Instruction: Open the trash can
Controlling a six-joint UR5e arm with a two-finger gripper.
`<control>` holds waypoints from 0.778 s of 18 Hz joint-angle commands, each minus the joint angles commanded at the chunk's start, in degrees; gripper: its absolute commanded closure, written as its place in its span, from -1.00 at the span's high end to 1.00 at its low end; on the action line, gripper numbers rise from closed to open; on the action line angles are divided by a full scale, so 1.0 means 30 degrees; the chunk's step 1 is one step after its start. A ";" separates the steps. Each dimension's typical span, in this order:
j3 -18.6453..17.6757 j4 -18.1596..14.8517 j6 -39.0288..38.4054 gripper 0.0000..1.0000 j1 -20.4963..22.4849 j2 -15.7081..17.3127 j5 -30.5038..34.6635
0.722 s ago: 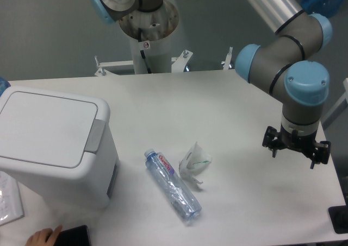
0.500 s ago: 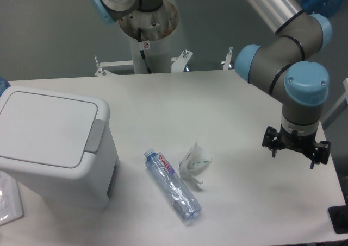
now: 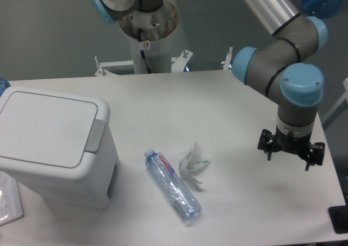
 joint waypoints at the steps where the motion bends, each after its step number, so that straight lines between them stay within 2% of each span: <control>1: 0.0030 0.0000 -0.0642 1.00 0.0000 0.0116 -0.0555; 4: 0.0001 -0.0029 -0.4037 1.00 -0.0030 0.0643 -0.3042; 8: -0.0175 -0.0029 -0.6822 1.00 -0.0146 0.1434 -0.6558; 11: -0.0175 -0.0029 -0.9489 1.00 -0.0702 0.1990 -0.8787; 14: -0.0759 -0.0029 -1.0139 1.00 -0.1872 0.3190 -1.0461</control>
